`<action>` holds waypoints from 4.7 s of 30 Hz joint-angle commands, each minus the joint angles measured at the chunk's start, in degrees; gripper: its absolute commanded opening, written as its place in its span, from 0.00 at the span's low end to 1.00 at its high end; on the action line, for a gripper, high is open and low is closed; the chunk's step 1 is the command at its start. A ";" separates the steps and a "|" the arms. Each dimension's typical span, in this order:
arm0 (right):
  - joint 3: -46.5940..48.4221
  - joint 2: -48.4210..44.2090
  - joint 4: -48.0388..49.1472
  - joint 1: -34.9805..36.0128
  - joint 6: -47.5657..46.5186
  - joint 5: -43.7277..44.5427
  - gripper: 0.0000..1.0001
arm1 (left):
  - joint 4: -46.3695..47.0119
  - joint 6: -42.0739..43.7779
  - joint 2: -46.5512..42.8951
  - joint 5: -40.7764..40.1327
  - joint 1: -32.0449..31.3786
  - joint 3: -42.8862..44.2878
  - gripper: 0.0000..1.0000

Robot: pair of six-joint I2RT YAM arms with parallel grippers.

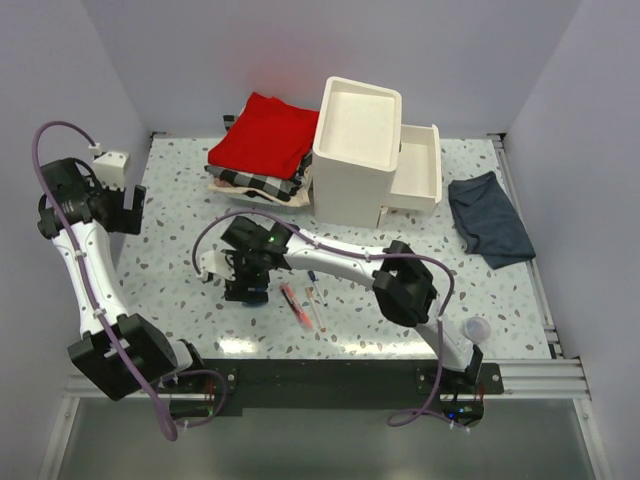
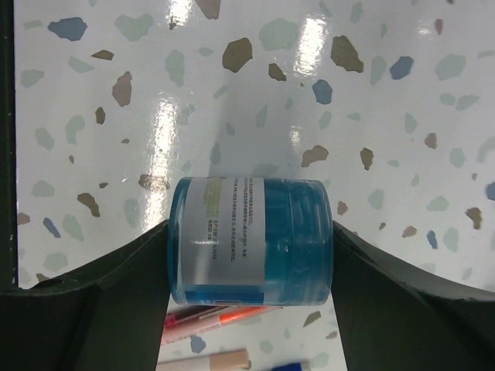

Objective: Sort the stationery into containers
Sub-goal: Pick up the stationery from the center of the board, then place the stationery in the drawer, then close the drawer in the storage box.

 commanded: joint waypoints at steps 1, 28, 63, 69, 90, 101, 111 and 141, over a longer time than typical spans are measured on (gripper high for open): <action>0.76 -12.21 0.03 -0.48 -1.16 1.75 0.06 | 3.34 -2.20 0.48 5.35 0.53 2.63 1.00; 6.92 -35.87 9.43 -43.18 28.10 28.55 0.00 | 3.96 -1.05 7.95 11.17 -16.17 16.06 1.00; 7.62 -15.92 2.40 -61.83 45.70 15.90 0.00 | 3.60 -8.00 7.43 8.27 -18.46 13.61 0.99; 7.27 -14.51 2.58 -61.92 45.26 13.71 0.00 | 3.78 -8.53 7.34 8.01 -18.46 13.00 0.99; 3.05 -17.23 2.40 -61.39 45.26 9.66 0.72 | 5.71 -10.02 7.78 9.32 -19.16 12.21 0.98; 0.06 -20.93 3.37 -61.48 46.40 7.73 0.93 | 6.59 -10.46 8.92 10.29 -19.95 13.61 0.98; -2.73 -28.91 3.19 -61.48 43.85 11.15 0.93 | 9.13 -11.69 8.57 11.61 -20.92 13.53 0.98; -27.64 -51.87 -13.42 -63.24 21.88 15.47 0.95 | 13.18 -5.54 -23.24 17.41 -21.62 -14.07 1.00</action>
